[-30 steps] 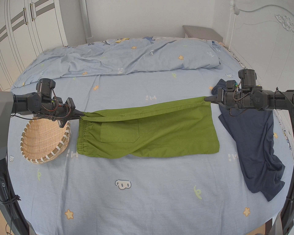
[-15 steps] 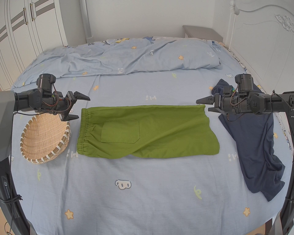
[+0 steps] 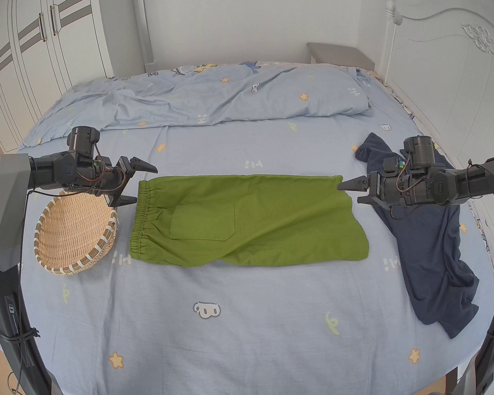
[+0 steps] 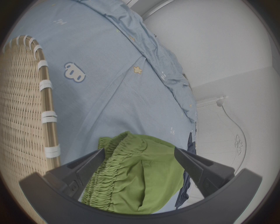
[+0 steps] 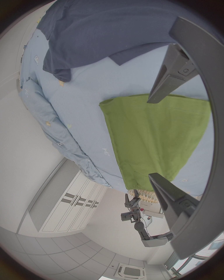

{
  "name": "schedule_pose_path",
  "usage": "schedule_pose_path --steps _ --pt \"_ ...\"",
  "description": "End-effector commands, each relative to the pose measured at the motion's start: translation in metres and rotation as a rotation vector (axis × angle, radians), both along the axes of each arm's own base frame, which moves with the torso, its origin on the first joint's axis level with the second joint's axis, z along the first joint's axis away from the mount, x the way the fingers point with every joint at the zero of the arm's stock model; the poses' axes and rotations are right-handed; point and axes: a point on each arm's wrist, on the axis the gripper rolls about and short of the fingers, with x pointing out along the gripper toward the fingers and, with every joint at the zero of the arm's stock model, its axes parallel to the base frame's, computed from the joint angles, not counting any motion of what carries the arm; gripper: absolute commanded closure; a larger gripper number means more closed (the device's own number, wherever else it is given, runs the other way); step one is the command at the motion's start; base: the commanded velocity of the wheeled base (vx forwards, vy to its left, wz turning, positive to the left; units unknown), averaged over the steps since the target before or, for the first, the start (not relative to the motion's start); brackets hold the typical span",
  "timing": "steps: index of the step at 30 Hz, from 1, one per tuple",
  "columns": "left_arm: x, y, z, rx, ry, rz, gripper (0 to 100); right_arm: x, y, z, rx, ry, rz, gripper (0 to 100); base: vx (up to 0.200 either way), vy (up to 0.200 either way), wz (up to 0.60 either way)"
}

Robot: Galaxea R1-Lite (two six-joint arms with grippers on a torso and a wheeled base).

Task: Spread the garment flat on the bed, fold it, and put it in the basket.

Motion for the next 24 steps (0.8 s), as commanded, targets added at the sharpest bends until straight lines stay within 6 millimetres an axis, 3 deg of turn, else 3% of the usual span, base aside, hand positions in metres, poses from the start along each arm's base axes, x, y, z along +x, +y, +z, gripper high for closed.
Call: schedule_pose_path --steps 1,4,6,8,9,10,14,20,24 --pt "-0.020 0.002 0.005 0.075 -0.020 -0.036 0 -0.050 -0.003 0.034 0.013 -0.073 0.007 0 0.000 0.000 0.00" --pt "-0.035 0.000 0.012 0.082 -0.027 -0.050 0 -0.070 -0.002 0.037 0.021 -0.072 0.010 0 0.000 0.000 0.00" --pt "-0.042 -0.004 0.005 0.094 -0.001 -0.064 0 -0.084 -0.002 0.037 0.027 -0.057 0.013 0 0.000 0.000 0.00" --pt "-0.042 -0.004 0.004 0.096 0.000 -0.067 0 -0.086 -0.002 0.037 0.028 -0.056 0.014 0 0.000 0.000 0.00" --pt "-0.046 -0.006 -0.013 0.143 0.017 -0.110 0 -0.102 -0.001 0.034 0.026 -0.039 0.022 0 0.000 0.000 0.00" --pt "-0.049 -0.007 -0.019 0.160 0.018 -0.130 0 -0.106 -0.001 0.035 0.027 -0.042 0.023 0 0.000 0.000 0.00" --pt "-0.053 -0.008 -0.031 0.185 0.006 -0.163 0 -0.125 0.008 0.046 0.039 -0.073 0.056 0 0.000 0.000 0.00" --pt "-0.056 -0.014 -0.054 0.198 -0.011 -0.172 0 -0.130 0.012 0.046 0.048 -0.063 0.067 0 0.000 0.000 0.00" --pt "-0.056 -0.015 -0.057 0.201 -0.050 -0.170 0 -0.129 0.012 0.045 0.048 -0.059 0.067 0 0.000 0.000 0.00"
